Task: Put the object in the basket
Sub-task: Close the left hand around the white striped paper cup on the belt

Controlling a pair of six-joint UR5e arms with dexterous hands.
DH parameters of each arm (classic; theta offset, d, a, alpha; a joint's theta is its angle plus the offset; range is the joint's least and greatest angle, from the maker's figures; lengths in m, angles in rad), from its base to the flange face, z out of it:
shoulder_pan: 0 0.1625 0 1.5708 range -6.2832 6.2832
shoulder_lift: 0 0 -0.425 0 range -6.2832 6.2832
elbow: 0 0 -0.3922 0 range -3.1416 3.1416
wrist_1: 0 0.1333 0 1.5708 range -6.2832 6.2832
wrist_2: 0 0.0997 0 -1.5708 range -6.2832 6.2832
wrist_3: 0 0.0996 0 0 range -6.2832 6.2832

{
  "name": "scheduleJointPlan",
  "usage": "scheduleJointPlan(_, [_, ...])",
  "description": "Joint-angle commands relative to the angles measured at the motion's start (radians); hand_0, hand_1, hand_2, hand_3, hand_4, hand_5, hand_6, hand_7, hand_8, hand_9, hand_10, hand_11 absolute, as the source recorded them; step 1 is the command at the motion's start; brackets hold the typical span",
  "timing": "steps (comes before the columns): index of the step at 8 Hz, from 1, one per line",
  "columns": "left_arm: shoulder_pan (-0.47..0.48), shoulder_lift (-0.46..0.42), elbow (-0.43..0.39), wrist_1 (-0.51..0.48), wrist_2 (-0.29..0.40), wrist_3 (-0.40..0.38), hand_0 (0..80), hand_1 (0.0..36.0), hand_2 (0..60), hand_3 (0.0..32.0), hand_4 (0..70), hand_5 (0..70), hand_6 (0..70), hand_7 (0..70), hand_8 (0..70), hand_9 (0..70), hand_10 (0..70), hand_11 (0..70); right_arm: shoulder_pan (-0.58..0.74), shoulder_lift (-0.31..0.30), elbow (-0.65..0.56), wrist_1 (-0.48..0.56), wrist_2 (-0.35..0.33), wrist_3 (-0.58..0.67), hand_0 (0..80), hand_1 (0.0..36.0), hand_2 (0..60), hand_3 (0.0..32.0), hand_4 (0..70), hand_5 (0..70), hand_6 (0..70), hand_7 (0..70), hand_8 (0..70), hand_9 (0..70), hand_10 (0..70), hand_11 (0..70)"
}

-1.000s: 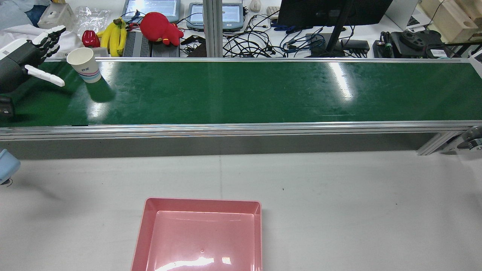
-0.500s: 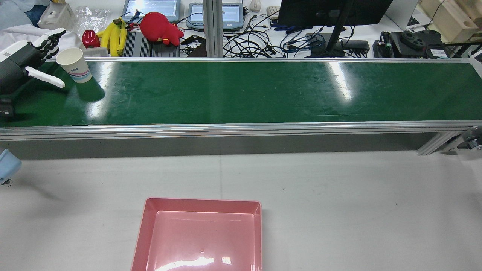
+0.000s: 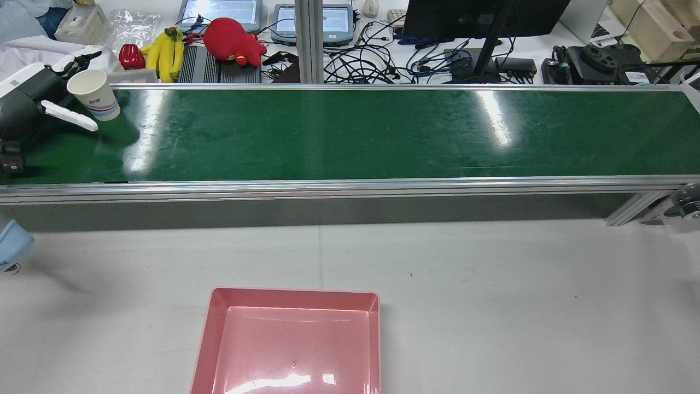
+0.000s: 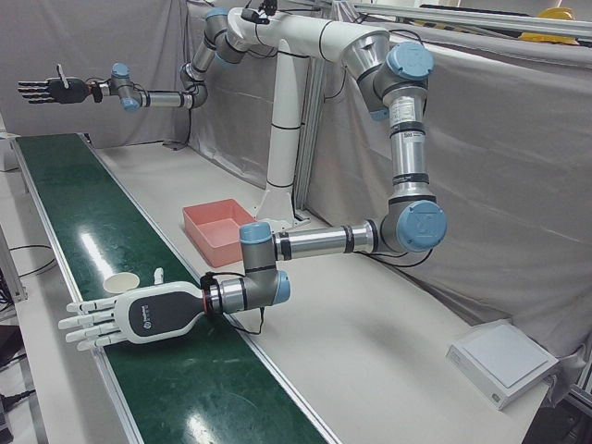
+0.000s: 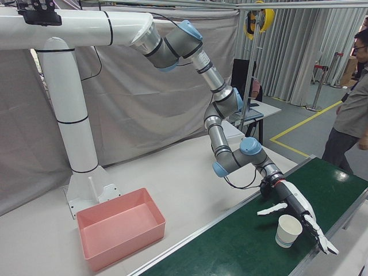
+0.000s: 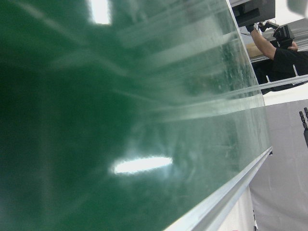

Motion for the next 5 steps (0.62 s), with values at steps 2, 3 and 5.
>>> scheduleJointPlan(2, [0.003, -0.003, -0.004, 0.003, 0.000, -0.003, 53.6, 7.7, 0.0, 0.0, 11.6, 60.4, 10.7, 20.0, 16.5, 25.0, 18.4, 28.1, 0.000, 0.000, 0.002, 0.000, 0.000, 0.000, 0.0, 0.0, 0.0, 0.0, 0.0, 0.0, 0.0, 0.0, 0.0, 0.0, 0.0, 0.0])
scheduleJointPlan(3, [0.000, -0.010, -0.006, 0.017, 0.000, -0.002, 53.3, 9.1, 0.0, 0.0, 21.3, 70.0, 19.4, 37.6, 28.5, 42.2, 26.9, 40.0, 0.000, 0.000, 0.002, 0.000, 0.000, 0.000, 0.0, 0.0, 0.0, 0.0, 0.0, 0.0, 0.0, 0.0, 0.0, 0.0, 0.0, 0.0])
scheduleJointPlan(5, [-0.004, -0.016, -0.004, 0.028, -0.002, -0.003, 51.2, 8.0, 3.1, 0.0, 42.0, 70.0, 33.9, 58.4, 45.9, 63.3, 36.7, 51.8, 0.000, 0.000, 0.003, 0.000, 0.000, 0.000, 0.0, 0.0, 0.0, 0.0, 0.0, 0.0, 0.0, 0.0, 0.0, 0.0, 0.0, 0.0])
